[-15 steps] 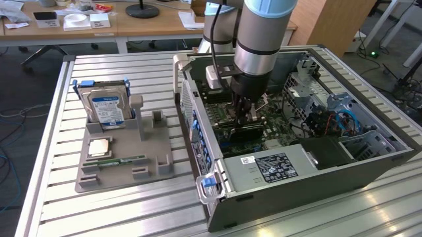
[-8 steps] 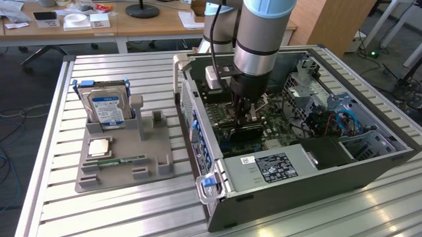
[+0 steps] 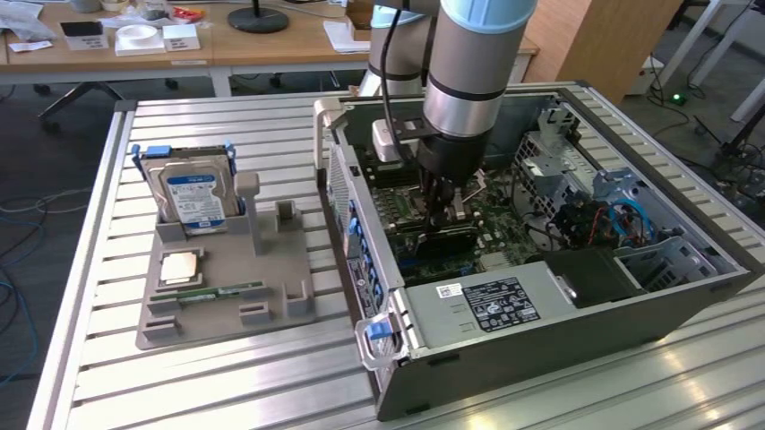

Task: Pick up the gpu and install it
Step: 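Press down on the gpu until it lock into place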

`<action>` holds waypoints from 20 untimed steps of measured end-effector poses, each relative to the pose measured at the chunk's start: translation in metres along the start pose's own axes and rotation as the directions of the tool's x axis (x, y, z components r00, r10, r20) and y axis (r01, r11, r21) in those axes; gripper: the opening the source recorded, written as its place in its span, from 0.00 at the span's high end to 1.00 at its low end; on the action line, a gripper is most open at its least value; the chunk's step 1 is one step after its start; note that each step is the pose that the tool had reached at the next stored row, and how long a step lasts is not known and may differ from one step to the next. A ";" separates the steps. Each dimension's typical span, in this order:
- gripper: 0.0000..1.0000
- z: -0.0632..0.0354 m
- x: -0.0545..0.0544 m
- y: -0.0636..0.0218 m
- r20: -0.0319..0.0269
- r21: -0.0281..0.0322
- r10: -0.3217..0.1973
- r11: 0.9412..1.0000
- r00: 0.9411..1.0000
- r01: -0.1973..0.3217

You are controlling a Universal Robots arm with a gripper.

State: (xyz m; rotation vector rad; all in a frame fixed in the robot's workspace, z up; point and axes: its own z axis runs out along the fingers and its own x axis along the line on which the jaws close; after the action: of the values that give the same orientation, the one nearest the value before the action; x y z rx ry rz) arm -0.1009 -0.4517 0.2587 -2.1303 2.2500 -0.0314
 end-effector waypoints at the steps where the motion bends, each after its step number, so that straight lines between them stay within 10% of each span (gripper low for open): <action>1: 0.89 0.0000 0.000 0.0000 0.000 0.000 0.000 1.000 1.000 0.000; 20: 0.89 -0.0318 -0.001 -0.0014 0.000 0.000 0.000 1.000 1.000 0.000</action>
State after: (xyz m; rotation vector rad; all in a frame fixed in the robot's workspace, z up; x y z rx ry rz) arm -0.1009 -0.4517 0.2905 -2.1300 2.2497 -0.0316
